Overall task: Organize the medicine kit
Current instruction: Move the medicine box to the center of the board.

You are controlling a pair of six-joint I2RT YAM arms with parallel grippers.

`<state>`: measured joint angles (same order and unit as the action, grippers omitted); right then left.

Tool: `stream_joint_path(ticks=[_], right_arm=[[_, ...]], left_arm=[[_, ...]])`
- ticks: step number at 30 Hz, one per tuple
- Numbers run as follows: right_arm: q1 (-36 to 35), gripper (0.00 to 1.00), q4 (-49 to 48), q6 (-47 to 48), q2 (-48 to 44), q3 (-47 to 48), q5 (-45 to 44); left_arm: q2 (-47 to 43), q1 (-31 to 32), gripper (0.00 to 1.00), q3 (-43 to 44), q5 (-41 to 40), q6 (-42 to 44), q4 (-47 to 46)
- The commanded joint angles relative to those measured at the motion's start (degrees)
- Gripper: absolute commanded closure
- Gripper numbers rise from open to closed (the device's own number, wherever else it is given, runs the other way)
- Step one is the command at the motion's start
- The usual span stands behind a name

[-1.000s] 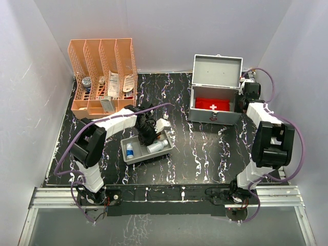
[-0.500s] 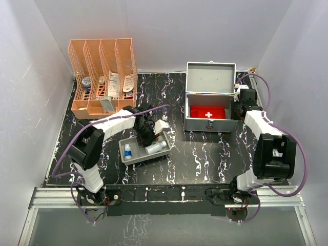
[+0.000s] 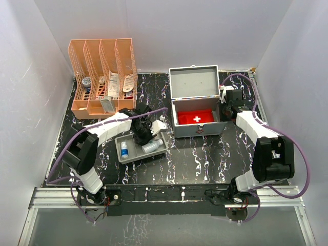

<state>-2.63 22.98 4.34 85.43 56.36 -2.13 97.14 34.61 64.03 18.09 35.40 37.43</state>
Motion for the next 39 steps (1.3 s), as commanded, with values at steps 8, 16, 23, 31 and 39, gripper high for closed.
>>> stream_joint_path(ticks=[8, 16, 23, 31, 39], right_arm=[[-3.42, 1.00, 1.50, -1.32, -1.78, 1.11, 0.90], [-3.82, 1.00, 1.63, -1.89, -1.75, 0.36, 1.27], [-4.51, 1.00, 2.57, -2.25, -2.08, 0.24, 1.33], [-5.82, 1.00, 3.41, -3.91, -3.39, -0.32, 1.23], [-7.66, 1.00, 4.18, -6.12, -5.36, -2.05, 0.46]], left_arm=[[-8.73, 0.28, 1.00, 1.96, -0.58, -0.13, 4.03], [-12.18, 0.54, 1.00, 5.26, -1.69, -1.75, 8.89], [-10.35, 1.07, 1.00, 14.84, -3.75, -4.28, 13.33], [-5.98, 2.20, 1.00, 24.20, -5.35, -5.03, 13.45], [-4.79, 2.50, 1.00, 27.38, -6.22, -4.76, 13.15]])
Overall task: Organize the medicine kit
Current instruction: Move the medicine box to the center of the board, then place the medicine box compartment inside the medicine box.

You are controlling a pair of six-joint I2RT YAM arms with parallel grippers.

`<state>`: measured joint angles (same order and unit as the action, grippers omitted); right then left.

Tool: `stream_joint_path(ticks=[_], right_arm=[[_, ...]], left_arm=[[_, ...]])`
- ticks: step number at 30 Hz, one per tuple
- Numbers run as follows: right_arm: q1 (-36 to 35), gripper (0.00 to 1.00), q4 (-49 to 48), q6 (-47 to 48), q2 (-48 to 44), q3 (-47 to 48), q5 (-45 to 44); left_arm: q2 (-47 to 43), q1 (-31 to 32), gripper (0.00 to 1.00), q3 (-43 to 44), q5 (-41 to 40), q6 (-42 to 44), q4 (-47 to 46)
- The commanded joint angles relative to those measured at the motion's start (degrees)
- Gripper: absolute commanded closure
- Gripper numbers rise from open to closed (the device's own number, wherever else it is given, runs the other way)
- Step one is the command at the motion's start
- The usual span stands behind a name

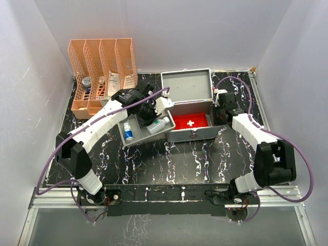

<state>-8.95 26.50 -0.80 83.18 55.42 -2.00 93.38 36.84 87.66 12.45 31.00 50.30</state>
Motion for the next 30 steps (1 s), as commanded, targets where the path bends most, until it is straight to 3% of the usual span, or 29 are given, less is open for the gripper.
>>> stream_joint_path(ticks=[1, 30], right_arm=[[-1.67, 1.00, 0.59, -1.41, -3.33, -1.42, 0.30], [-16.77, 1.00, 0.48, -21.52, -7.74, -6.74, -11.42]], left_arm=[[-0.85, 0.30, 1.00, 4.06, -0.70, -0.53, 0.16], [0.87, 1.13, 1.00, 8.07, -1.22, -0.42, 0.58]])
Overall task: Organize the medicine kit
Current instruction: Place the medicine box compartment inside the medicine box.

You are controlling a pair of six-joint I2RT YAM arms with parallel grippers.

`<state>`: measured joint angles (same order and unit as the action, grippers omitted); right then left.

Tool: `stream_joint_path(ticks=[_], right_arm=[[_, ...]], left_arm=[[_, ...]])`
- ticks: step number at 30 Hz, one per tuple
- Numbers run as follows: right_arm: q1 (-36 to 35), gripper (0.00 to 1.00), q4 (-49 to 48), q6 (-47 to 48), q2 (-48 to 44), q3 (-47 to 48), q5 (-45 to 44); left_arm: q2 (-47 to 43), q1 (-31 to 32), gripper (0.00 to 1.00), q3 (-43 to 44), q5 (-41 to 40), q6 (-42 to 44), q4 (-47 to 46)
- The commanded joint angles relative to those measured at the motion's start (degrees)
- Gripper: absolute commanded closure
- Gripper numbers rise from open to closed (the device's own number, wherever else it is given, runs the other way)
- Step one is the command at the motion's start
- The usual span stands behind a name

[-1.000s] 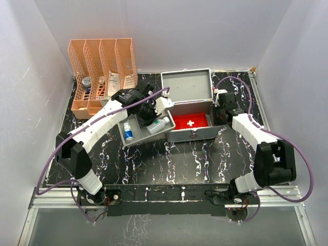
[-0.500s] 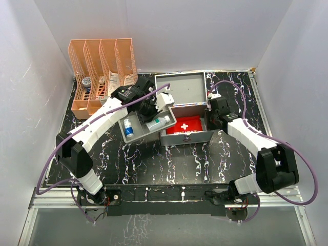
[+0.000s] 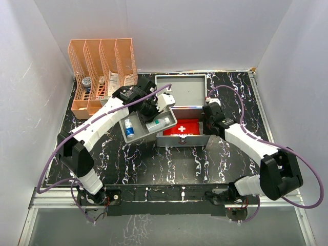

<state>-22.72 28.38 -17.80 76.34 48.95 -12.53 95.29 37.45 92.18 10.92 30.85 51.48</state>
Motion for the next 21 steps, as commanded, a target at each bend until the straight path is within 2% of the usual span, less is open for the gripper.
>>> stream_joint_path(ticks=[1, 7, 17, 19, 21], right_arm=[[-3.99, 1.00, -1.60, -4.79, -0.49, -0.22, -0.95], [-7.95, 1.00, -1.84, -5.53, 2.31, 1.13, -1.59], [-9.01, 1.00, -1.08, -6.50, 2.60, 2.06, -3.57], [-9.01, 0.95, -1.19, -6.49, 1.79, 2.79, -3.68], [-8.93, 0.84, -1.22, -6.02, 0.89, 3.87, -3.04]], left_arm=[[-0.98, 0.53, 1.00, 3.69, 0.33, -0.27, -0.53], [-1.15, 0.63, 1.00, 3.53, 0.33, 0.26, -0.26], [-0.72, 0.78, 1.00, 4.06, 0.00, -0.17, -1.11], [-0.50, 0.87, 1.00, 4.52, -0.19, 0.31, -0.83], [-0.47, 0.95, 1.00, 4.94, -0.28, 0.88, -0.49]])
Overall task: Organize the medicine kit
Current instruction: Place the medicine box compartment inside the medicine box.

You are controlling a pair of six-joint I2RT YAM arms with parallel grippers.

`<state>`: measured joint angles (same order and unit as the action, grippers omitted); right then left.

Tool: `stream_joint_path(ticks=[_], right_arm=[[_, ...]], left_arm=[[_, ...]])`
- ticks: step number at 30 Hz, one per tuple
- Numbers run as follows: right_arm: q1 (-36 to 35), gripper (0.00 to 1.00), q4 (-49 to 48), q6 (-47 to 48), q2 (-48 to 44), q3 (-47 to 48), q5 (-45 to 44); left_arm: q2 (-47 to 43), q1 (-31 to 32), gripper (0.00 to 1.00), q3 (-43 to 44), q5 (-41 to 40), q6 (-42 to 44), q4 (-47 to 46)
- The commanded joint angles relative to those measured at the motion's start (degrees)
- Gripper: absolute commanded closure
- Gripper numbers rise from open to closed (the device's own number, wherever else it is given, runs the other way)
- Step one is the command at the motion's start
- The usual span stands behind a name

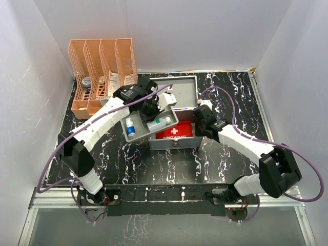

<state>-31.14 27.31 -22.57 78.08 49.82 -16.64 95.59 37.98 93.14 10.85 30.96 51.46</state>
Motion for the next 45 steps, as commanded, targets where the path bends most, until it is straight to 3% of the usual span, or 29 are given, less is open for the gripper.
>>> stream_joint_path(ticks=[1, 4, 6, 15, 18, 20, 30, 45], right_arm=[[-0.57, 0.77, 0.10, -1.11, -1.22, 3.65, 1.29], [-0.52, 0.56, 0.55, -0.50, -2.52, 5.92, 1.80], [-0.51, 0.48, 0.82, 0.21, -3.24, 7.04, 1.92], [0.81, 0.22, 4.54, 1.17, -6.66, 11.75, -5.11], [4.22, 0.14, 5.45, 1.38, -7.45, 12.37, -8.23], [8.24, 0.02, 5.59, 2.36, -7.24, 12.74, -7.92], [24.58, 0.02, 3.34, 8.52, -2.02, 16.59, -3.30], [28.21, 0.02, 1.62, 8.68, -1.87, 14.90, 1.04]], left_arm=[[-0.72, 0.51, 1.00, 4.22, -0.28, 0.92, -0.21], [-0.46, 0.54, 1.00, 4.86, -0.24, 1.25, 0.41], [-0.34, 0.61, 1.00, 5.22, -0.22, 1.29, 0.63], [2.20, 0.95, 1.00, 8.90, -0.57, 1.51, 0.30], [3.64, 1.43, 1.00, 10.42, -0.33, 1.75, 0.07], [4.97, 1.95, 1.00, 11.52, -0.31, 1.90, -0.08], [14.42, 6.01, 1.00, 22.36, -0.69, 2.65, 0.08], [22.62, 10.17, 1.00, 27.30, -1.75, 4.31, 0.33]])
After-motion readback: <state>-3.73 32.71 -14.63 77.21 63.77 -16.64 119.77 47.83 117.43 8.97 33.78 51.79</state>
